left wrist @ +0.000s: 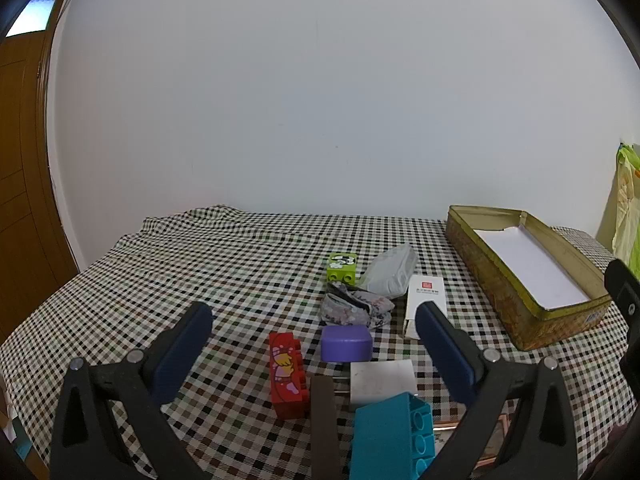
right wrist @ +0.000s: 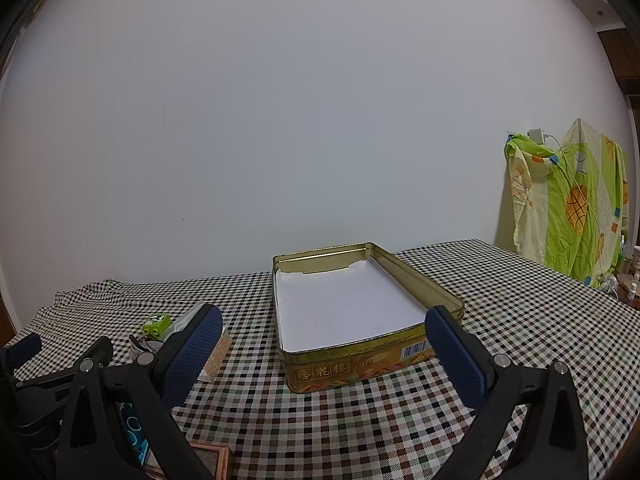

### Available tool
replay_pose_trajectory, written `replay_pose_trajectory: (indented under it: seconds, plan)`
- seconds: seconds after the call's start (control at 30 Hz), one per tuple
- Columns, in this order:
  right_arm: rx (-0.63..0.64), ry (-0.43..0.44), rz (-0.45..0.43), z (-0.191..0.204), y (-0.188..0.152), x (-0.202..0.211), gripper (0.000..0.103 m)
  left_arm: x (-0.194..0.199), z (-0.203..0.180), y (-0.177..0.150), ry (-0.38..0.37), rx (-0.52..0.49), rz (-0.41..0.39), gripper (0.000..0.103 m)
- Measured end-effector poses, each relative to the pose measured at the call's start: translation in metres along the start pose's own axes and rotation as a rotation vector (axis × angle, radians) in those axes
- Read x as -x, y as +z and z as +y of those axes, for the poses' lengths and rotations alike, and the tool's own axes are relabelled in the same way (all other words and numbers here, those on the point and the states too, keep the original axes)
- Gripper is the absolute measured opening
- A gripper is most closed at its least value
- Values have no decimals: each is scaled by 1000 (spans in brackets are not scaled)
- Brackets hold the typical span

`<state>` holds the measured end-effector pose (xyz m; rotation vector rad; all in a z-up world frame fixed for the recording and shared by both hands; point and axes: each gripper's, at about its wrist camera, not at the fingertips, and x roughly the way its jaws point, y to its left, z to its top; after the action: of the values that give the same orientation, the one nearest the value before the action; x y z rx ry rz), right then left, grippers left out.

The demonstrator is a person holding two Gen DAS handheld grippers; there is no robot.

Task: Organize rigid objects
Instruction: 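Reach both tools toward the teal brick and brown stick on the cloth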

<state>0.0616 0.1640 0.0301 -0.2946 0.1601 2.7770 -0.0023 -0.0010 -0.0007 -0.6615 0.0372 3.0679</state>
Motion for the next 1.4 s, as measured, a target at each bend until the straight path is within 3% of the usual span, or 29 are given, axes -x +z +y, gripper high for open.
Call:
replay_pose_trajectory:
  seconds: [0.77,1.03,1.3,1.4]
  plan:
    - [-10,23,9,0,0,-4,103,-1,2,-1,-21,20,21,103]
    - [-11,147,83,-1,-2,-11,102,5,19,-7,-33,-26,57,102]
    - [149,271,171,20,-18,11,101,13,58,-25,-3,-72,103,102]
    - [205,333,262,30,-28,7,84,17,67,-33,-11,-90,135,96]
